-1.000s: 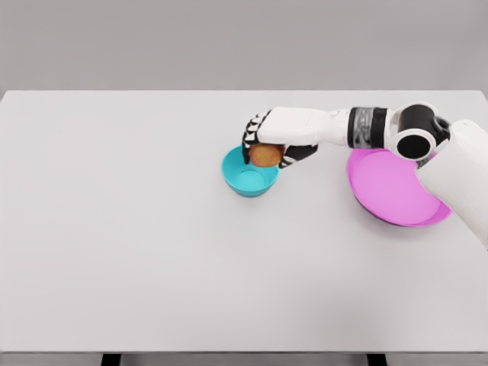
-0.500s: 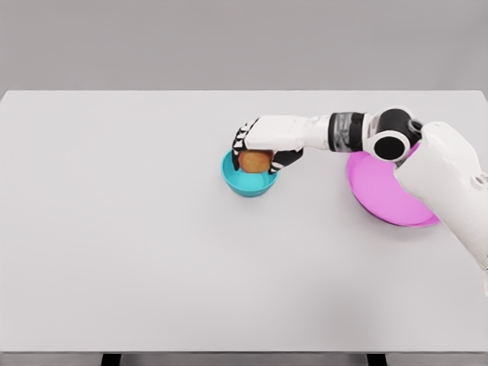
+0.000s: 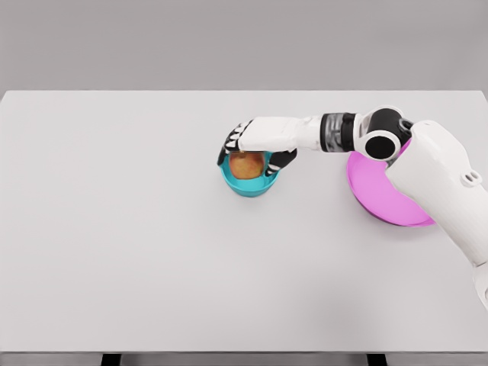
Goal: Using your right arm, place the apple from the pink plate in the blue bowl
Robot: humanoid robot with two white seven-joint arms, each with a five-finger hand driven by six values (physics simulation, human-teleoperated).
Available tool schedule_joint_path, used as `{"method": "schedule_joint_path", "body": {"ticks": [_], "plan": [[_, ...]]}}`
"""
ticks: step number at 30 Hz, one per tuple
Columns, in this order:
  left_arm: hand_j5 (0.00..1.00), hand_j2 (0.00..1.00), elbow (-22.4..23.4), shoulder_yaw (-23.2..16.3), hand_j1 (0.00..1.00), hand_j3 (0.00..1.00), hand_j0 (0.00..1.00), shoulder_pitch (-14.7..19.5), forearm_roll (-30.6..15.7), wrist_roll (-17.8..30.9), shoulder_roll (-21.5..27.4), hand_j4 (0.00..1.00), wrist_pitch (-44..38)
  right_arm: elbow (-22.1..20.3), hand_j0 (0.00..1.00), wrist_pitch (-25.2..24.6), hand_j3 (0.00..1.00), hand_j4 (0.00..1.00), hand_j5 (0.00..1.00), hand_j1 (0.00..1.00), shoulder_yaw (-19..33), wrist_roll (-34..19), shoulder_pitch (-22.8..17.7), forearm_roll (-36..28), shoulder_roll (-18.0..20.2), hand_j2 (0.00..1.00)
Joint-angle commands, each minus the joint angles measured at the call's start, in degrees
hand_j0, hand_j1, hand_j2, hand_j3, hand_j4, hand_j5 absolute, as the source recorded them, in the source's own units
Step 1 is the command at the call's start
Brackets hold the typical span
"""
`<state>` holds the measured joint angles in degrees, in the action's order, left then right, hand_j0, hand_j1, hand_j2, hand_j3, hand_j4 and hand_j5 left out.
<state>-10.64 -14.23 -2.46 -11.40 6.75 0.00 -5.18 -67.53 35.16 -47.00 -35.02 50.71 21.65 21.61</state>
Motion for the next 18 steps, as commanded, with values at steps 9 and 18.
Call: {"method": "schedule_joint_path", "body": {"ticks": [9,18], "plan": [[1.0,1.0,0.0,0.0,1.0,1.0,1.0,0.0,0.0,0.0,0.0,1.0,0.0,-1.5,1.0,-0.2,1.0,1.0,1.0,1.0,0.9,0.0,1.5,-0.6,0.7,1.0],[1.0,1.0,0.0,0.0,1.0,1.0,1.0,0.1,0.0,0.0,0.0,1.0,0.0,-12.6,1.0,-0.2,1.0,1.0,1.0,1.0,19.0,0.0,-5.6,-2.1,18.1,1.0]]}}
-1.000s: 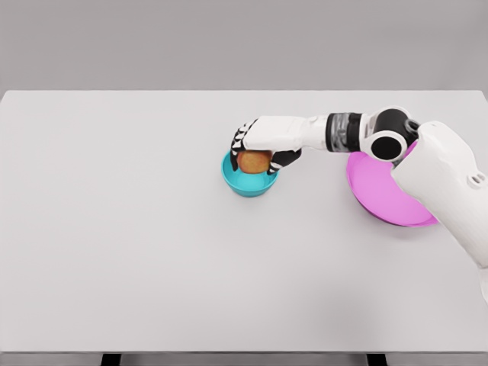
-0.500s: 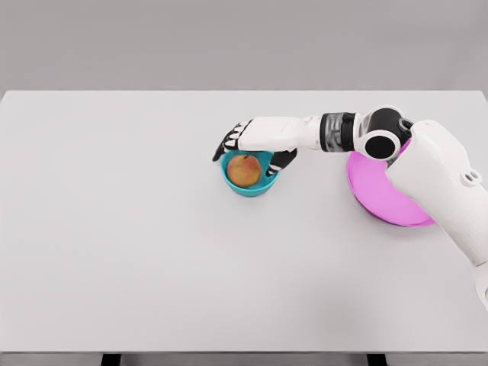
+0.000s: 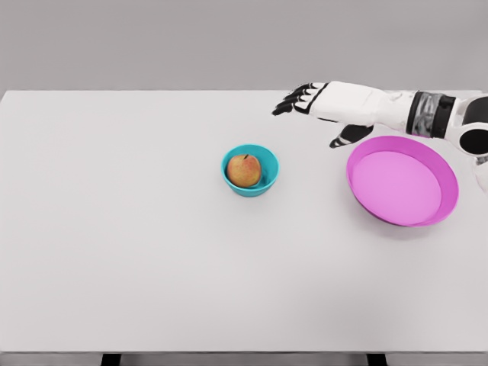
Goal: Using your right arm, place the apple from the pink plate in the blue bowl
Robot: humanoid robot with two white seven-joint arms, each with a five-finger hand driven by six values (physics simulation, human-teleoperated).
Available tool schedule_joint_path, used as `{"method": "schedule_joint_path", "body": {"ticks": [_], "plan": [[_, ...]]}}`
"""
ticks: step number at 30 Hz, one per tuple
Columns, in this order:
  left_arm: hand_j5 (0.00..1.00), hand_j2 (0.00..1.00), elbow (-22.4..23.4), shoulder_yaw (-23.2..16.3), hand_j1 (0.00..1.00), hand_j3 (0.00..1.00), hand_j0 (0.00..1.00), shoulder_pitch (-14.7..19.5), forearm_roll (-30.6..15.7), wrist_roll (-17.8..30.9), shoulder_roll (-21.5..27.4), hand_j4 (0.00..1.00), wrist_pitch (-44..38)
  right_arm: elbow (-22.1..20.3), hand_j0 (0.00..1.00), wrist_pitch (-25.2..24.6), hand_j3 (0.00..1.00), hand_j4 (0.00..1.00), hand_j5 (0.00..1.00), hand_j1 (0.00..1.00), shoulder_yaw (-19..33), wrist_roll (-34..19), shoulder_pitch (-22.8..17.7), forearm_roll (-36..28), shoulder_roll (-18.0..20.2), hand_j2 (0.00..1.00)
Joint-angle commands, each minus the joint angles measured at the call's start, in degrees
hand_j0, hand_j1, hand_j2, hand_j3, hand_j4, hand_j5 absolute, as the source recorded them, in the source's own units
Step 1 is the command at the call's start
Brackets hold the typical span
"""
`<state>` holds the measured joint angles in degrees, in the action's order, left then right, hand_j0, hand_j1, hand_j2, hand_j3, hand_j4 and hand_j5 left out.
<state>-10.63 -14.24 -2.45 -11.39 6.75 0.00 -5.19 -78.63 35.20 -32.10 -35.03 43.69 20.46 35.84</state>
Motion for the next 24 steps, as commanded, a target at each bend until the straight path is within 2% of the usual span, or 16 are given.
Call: {"method": "schedule_joint_path", "body": {"ticks": [1,2,3,4,5,6,7,17,24], "plan": [[1.0,1.0,0.0,0.0,1.0,1.0,1.0,0.1,0.0,0.0,0.0,1.0,0.0,-1.3,1.0,-0.2,1.0,1.0,1.0,1.0,6.0,0.0,-0.4,-1.6,6.0,1.0],[1.0,1.0,0.0,0.0,1.0,1.0,1.0,0.0,0.0,0.0,0.0,1.0,0.0,-1.1,1.0,-0.2,1.0,1.0,1.0,1.0,8.3,0.0,-2.2,-2.4,7.4,1.0],[1.0,1.0,0.0,0.0,1.0,1.0,1.0,0.0,0.0,0.0,0.0,1.0,0.0,-1.2,1.0,-0.2,1.0,1.0,1.0,1.0,10.9,0.0,-4.0,-2.4,7.2,1.0],[1.0,1.0,0.0,0.0,1.0,1.0,1.0,0.0,0.0,0.0,0.0,1.0,0.0,-1.4,1.0,-0.2,1.0,1.0,1.0,1.0,16.5,0.0,-8.7,-2.4,6.5,1.0],[1.0,1.0,0.0,0.0,1.0,1.0,1.0,0.0,0.0,0.0,0.0,1.0,0.0,-1.7,1.0,-0.2,1.0,1.0,1.0,1.0,21.3,0.0,-11.9,-2.4,5.5,1.0],[1.0,1.0,0.0,0.0,1.0,1.0,1.0,0.0,0.0,0.0,0.0,1.0,0.0,-2.0,1.0,-0.2,1.0,1.0,1.0,1.0,27.1,0.0,-14.4,-2.4,1.6,1.0],[1.0,1.0,0.0,0.0,1.0,1.0,1.0,0.0,0.0,0.0,0.0,1.0,0.0,-2.0,1.0,-0.2,1.0,1.0,1.0,1.0,28.9,0.0,-14.7,-2.4,0.6,1.0],[1.0,1.0,0.0,0.0,1.0,1.0,1.0,0.0,0.0,0.0,0.0,1.0,0.0,-1.6,1.0,-0.2,1.0,1.0,1.0,1.0,29.5,0.0,-18.6,-2.4,0.5,1.0],[1.0,1.0,0.0,0.1,1.0,1.0,1.0,0.4,0.0,-0.2,0.0,1.0,0.3,-1.9,1.0,-0.2,1.0,1.0,1.0,1.0,29.5,0.0,-18.9,-2.4,0.6,1.0]]}}
